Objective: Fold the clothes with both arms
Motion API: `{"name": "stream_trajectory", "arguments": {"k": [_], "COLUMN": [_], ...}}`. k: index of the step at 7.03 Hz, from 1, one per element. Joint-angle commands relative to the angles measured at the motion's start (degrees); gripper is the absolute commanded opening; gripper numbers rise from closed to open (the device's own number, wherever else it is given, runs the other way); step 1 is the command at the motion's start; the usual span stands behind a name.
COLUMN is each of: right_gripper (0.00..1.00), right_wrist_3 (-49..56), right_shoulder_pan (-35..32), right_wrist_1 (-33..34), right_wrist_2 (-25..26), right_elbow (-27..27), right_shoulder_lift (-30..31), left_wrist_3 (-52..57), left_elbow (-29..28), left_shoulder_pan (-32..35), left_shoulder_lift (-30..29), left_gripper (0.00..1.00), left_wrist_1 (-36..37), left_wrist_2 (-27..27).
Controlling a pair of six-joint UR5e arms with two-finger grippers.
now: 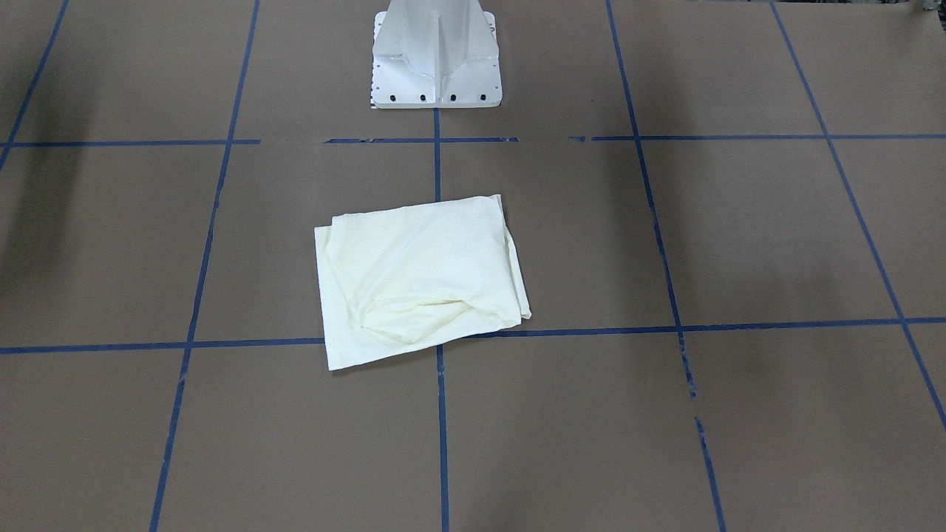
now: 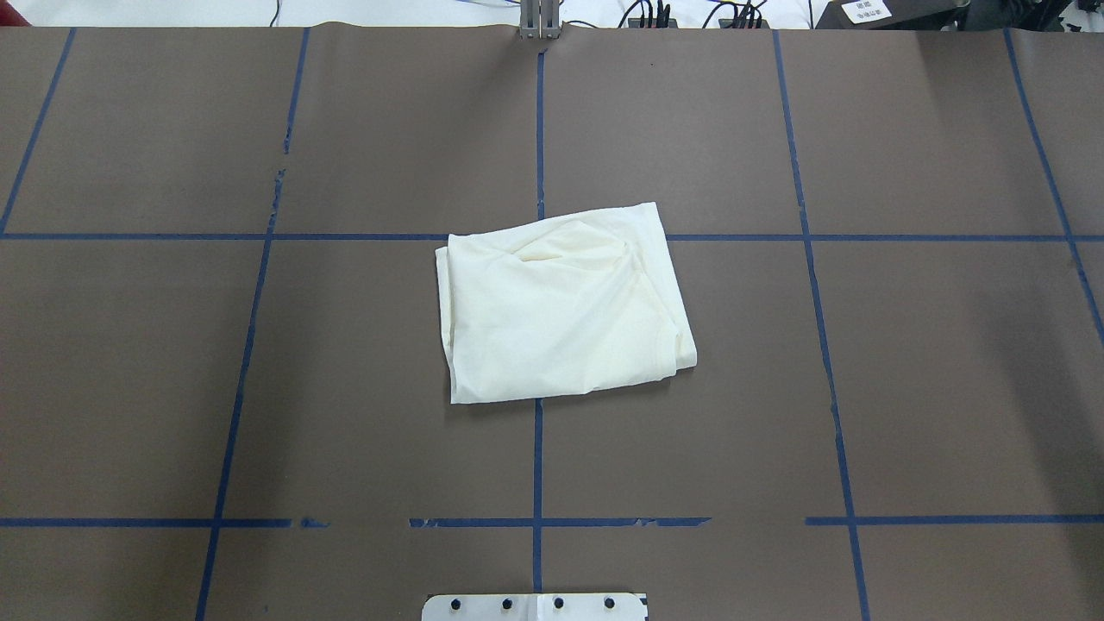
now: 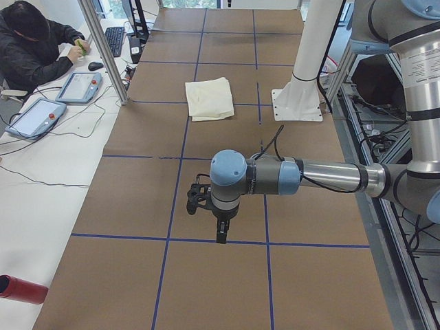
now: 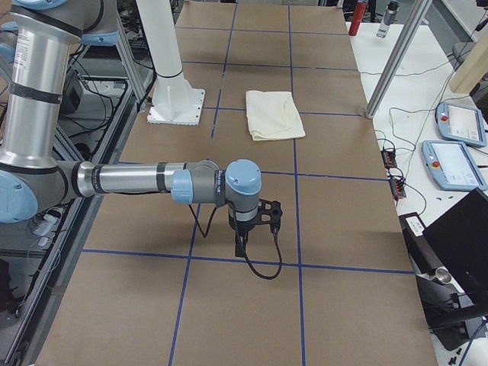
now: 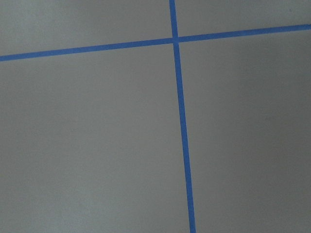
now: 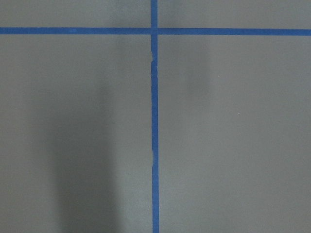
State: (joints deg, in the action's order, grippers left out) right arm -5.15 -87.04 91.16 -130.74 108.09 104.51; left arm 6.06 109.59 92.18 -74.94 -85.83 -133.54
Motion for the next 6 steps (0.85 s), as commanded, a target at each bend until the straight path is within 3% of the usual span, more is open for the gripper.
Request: {"name": "stream_trajectory", "arguments": {"k": [1,6], "right_gripper": [1.0,1.0], "right_wrist_3": [0.1,0.6], "right_shoulder_pan": [0.0,0.0], "right_wrist_1": [0.0,0.0], "right_wrist_2": [0.1,0.0], "right_elbow": [0.0,0.1], "right_shoulder_lift": [-0.1,-0.4], "left_wrist_3": [-0.2,0.1], "left_elbow": [-0.5,-0.3], "left_shoulder_pan": [-1.0,-1.0], "left_shoulder_lift": [0.1,-1.3], "left_gripper": [1.0,1.0], "left_wrist_1": [0.0,-2.7], "left_wrist_2": [-0.1,-0.1]}}
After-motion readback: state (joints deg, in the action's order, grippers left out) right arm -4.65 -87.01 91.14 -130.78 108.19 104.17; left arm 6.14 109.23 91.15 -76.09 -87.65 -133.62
